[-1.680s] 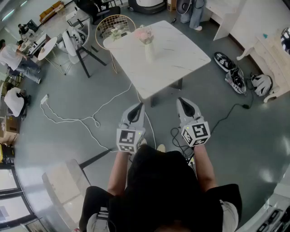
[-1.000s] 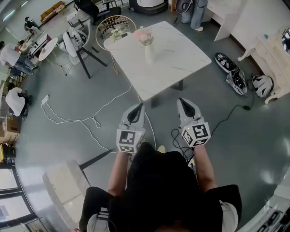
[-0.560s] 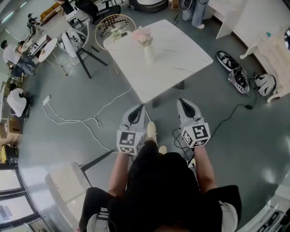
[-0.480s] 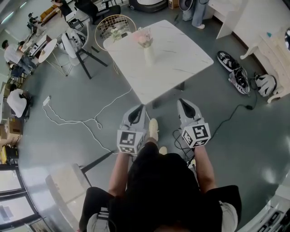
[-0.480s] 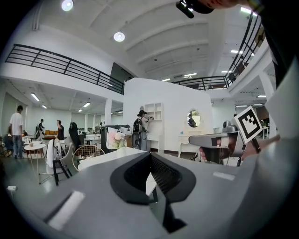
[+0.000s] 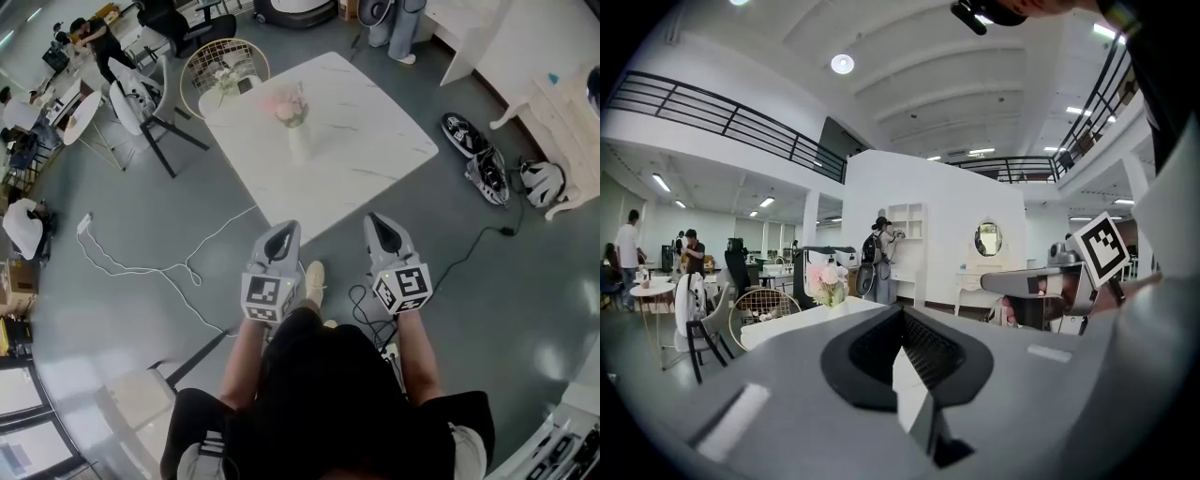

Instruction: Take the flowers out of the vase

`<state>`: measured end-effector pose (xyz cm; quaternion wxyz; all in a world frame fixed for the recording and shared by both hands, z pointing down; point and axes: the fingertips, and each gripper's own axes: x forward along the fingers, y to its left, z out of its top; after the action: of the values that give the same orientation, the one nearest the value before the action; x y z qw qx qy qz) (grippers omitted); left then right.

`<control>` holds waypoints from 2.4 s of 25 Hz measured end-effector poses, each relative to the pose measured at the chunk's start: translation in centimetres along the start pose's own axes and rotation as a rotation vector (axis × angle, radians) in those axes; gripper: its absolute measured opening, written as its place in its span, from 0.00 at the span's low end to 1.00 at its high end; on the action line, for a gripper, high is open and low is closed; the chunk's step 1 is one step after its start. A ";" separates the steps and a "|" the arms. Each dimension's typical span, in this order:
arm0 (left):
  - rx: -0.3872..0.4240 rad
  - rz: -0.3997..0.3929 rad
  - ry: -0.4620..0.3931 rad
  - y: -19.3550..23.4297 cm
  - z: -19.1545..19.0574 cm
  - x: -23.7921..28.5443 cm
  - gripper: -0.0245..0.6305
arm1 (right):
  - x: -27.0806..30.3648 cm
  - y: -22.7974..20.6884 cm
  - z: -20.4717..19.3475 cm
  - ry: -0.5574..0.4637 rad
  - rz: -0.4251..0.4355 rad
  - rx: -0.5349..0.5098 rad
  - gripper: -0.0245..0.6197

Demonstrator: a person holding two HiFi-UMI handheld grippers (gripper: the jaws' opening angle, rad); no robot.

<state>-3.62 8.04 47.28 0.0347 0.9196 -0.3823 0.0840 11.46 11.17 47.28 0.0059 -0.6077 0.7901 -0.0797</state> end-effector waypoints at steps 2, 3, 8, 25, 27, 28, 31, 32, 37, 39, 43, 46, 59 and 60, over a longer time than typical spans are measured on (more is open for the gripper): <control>-0.003 -0.014 0.002 1.0 0.2 1.8 0.05 | 1.5 -0.8 0.2 0.004 -0.011 -0.003 0.04; -0.005 -0.020 0.000 1.5 0.4 2.6 0.05 | 2.3 -1.2 0.5 0.005 -0.017 -0.005 0.04; -0.007 -0.042 -0.013 4.5 1.9 6.6 0.05 | 6.4 -3.0 2.1 -0.003 -0.043 -0.011 0.04; -0.037 -0.072 -0.019 13.6 1.7 15.2 0.05 | 17.8 -4.8 2.9 0.022 -0.069 -0.020 0.04; -0.051 -0.064 -0.008 14.2 1.3 15.7 0.05 | 18.4 -5.0 2.6 0.032 -0.067 -0.019 0.04; -0.058 -0.059 -0.003 14.5 1.1 16.0 0.05 | 18.7 -5.1 2.6 0.036 -0.066 -0.019 0.04; -0.075 -0.040 0.009 15.5 0.7 16.7 0.05 | 19.4 -5.4 2.7 0.039 -0.063 -0.024 0.04; -0.078 -0.036 0.011 15.8 0.7 17.0 0.05 | 19.6 -5.6 2.8 0.036 -0.064 -0.023 0.04; -0.087 -0.027 0.012 16.0 0.4 18.2 0.05 | 20.5 -6.9 3.0 0.034 -0.064 -0.018 0.04; -0.089 -0.021 0.020 16.0 0.0 18.8 0.05 | 21.0 -7.4 3.1 0.033 -0.053 -0.023 0.04; -0.096 -0.003 0.059 16.1 -0.6 20.0 0.05 | 22.4 -8.3 3.1 0.044 -0.024 -0.030 0.04; -0.124 0.009 0.079 16.2 -1.0 21.0 0.05 | 23.5 -9.5 3.1 0.058 -0.007 -0.031 0.04; -0.229 0.068 0.080 18.0 -1.9 24.9 0.52 | 26.3 -12.2 2.2 0.103 0.033 -0.022 0.04; -0.239 0.071 0.085 18.1 -1.9 25.2 0.55 | 26.4 -12.4 2.2 0.106 0.033 -0.020 0.04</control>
<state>0.80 -22.06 53.74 0.1573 0.8903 -0.4202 0.0778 16.74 -17.54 49.06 -0.0408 -0.5897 0.7999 -0.1037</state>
